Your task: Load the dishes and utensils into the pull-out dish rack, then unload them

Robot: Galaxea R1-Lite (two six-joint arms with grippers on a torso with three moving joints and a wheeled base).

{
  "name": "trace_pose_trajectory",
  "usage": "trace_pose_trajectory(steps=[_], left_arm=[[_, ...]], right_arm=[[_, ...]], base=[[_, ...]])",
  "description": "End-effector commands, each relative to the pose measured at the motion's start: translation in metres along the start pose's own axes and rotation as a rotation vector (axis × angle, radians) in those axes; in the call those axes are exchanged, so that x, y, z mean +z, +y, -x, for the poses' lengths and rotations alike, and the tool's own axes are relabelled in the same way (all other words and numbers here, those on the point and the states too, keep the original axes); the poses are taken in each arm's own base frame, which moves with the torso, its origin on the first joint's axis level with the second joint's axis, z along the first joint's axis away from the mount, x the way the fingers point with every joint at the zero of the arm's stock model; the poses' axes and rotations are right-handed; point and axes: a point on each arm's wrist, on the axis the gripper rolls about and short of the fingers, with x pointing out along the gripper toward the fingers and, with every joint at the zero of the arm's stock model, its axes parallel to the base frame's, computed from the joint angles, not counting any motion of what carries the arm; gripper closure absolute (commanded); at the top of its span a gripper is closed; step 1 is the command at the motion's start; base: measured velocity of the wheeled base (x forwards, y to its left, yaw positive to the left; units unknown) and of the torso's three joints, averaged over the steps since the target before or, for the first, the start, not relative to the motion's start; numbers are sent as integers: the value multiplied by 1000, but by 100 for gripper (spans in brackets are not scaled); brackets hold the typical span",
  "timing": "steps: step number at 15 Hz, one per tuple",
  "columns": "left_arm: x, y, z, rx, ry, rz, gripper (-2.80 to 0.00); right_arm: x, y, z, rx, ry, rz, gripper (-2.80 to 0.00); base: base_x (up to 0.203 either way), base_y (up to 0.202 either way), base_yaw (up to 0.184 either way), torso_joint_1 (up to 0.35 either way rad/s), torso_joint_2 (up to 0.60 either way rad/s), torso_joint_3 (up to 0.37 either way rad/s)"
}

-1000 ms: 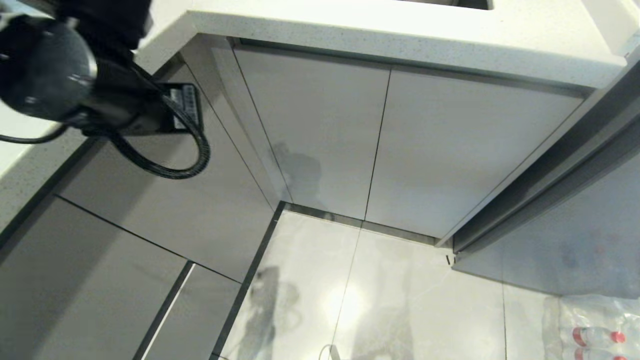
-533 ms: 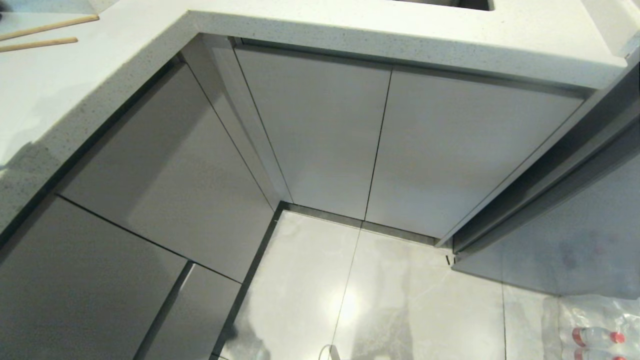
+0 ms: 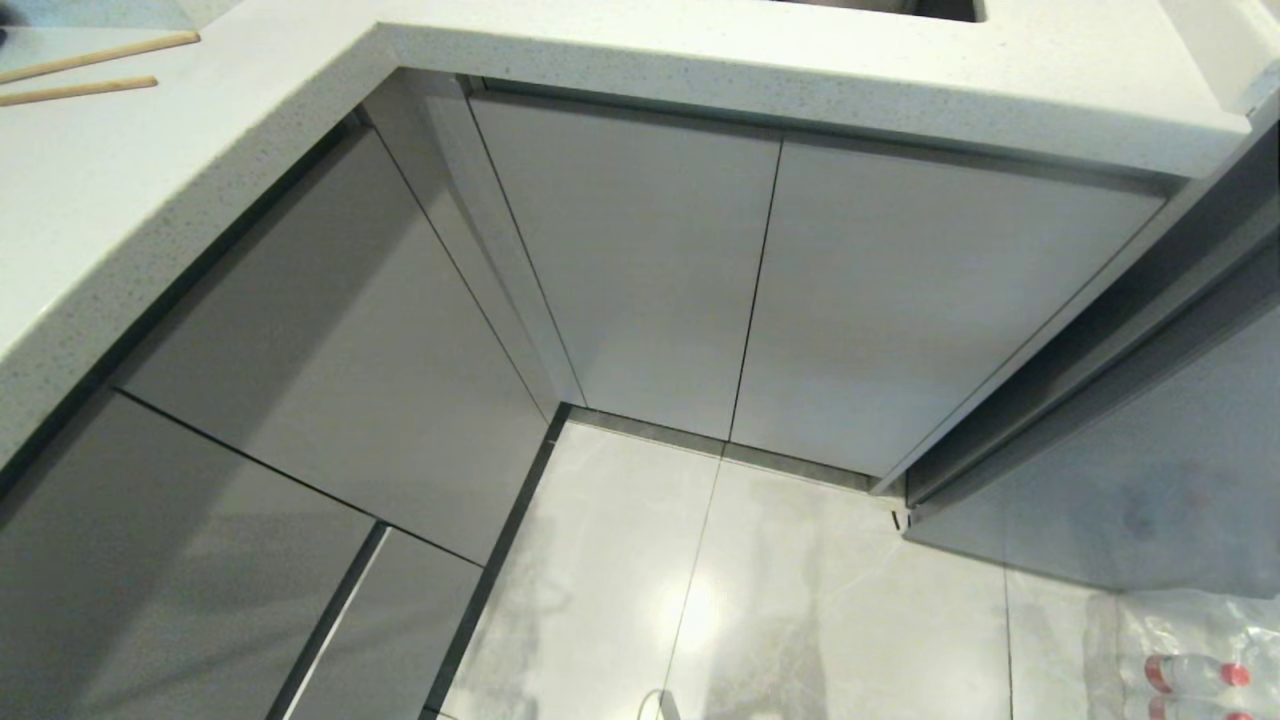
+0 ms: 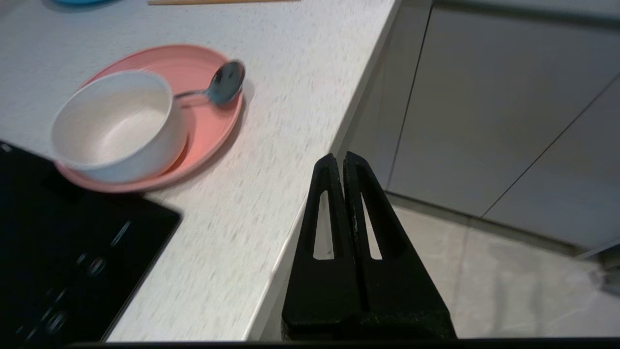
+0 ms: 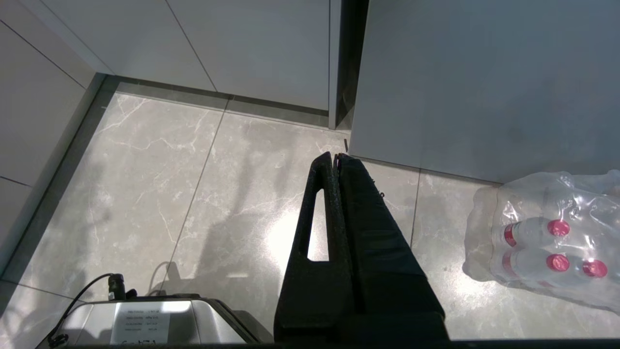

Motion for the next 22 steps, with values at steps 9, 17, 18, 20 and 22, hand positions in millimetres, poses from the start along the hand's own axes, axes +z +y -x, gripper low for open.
trace_pose_trajectory(steps=[9, 17, 18, 20, 22], left_arm=[[-158, -8, 35, -75, 172, 51, 0], [-250, -25, -15, -147, 161, -6, 0], [-253, -25, -14, -160, 194, -22, 0], [-253, -25, -14, -156, 196, 21, 0], [-253, -25, -15, -148, 188, 68, 0]], right_arm=[[0, 0, 0, 0, 2, 0, 0], [0, 0, 0, 0, 2, 0, 0], [0, 0, 0, 0, 2, 0, 0], [0, 0, 0, 0, 2, 0, 0], [0, 0, 0, 0, 2, 0, 0]], base=[[0, 0, 0, 0, 0, 0], [0, 0, 0, 0, 0, 0], [0, 0, 0, 0, 0, 0], [0, 0, 0, 0, 0, 0], [0, 0, 0, 0, 0, 0]])
